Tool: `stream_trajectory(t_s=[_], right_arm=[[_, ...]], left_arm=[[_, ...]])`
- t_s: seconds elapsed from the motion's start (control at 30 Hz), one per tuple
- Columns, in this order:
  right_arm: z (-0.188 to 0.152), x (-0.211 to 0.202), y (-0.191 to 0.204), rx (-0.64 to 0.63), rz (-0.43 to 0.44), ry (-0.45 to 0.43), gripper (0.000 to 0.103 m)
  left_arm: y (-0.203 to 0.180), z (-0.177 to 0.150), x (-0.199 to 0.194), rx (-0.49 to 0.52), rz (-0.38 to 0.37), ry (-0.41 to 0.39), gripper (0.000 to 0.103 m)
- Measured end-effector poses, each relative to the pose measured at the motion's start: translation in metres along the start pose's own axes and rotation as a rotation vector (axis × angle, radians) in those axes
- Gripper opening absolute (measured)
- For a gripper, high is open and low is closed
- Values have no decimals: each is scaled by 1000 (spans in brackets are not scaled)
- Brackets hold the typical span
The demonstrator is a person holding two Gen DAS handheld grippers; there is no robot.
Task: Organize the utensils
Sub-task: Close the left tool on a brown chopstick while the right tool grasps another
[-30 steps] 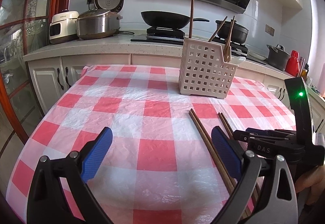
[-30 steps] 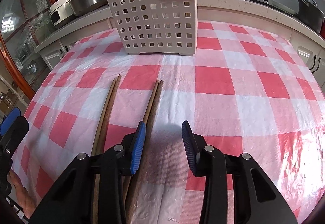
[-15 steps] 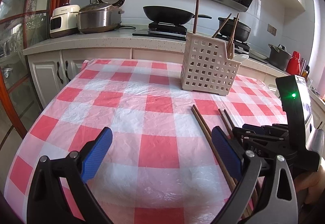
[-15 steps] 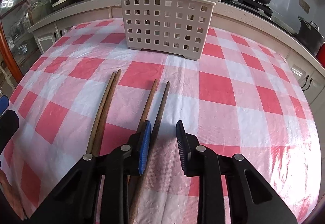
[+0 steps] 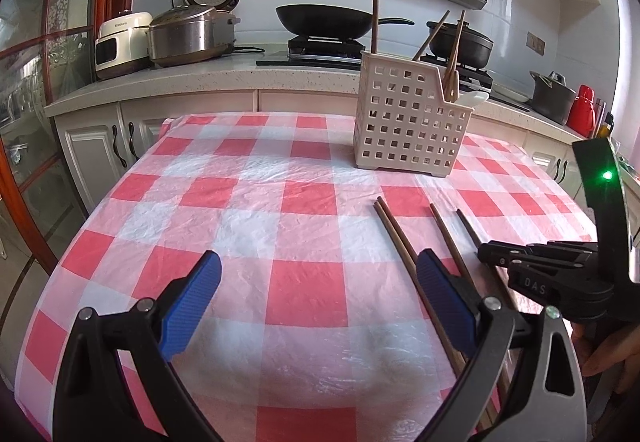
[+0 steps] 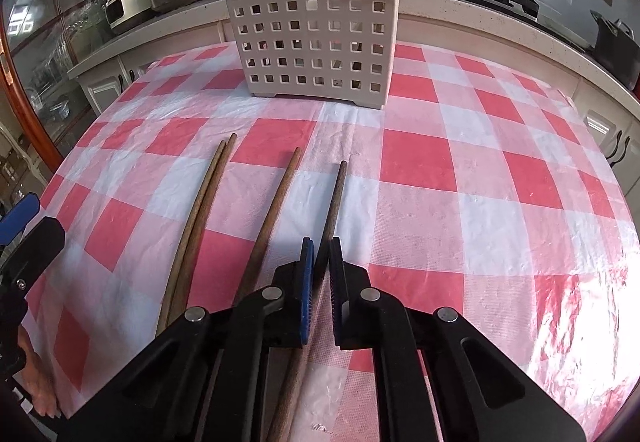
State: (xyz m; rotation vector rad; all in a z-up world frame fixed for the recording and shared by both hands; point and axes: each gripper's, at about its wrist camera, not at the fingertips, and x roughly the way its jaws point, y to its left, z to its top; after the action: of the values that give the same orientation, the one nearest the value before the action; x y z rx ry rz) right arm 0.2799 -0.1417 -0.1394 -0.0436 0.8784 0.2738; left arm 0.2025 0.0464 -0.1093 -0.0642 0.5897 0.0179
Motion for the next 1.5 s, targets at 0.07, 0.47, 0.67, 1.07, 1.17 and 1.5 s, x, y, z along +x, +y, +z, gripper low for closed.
stream_trajectory(t_s=[0.07, 0.47, 0.67, 1.07, 1.17, 1.5], right_arm=[[-2, -3, -7, 19, 12, -4, 7], [-9, -8, -29, 83, 72, -11, 7], [-10, -9, -34, 99, 99, -11, 7], [-11, -9, -36, 111, 116, -11, 7], [-11, -9, -36, 113, 117, -11, 7], [-11, -8, -36, 104, 114, -8, 7]], left_arm=[[-3, 0, 3, 10, 2, 11, 95], [-12, 17, 45, -54, -26, 157, 94], [-31, 22, 66, -33, -15, 200, 81], [-45, 22, 94, -31, -15, 276, 54], [-48, 21, 97, -23, -4, 289, 48], [-60, 20, 100, 28, -16, 283, 28]])
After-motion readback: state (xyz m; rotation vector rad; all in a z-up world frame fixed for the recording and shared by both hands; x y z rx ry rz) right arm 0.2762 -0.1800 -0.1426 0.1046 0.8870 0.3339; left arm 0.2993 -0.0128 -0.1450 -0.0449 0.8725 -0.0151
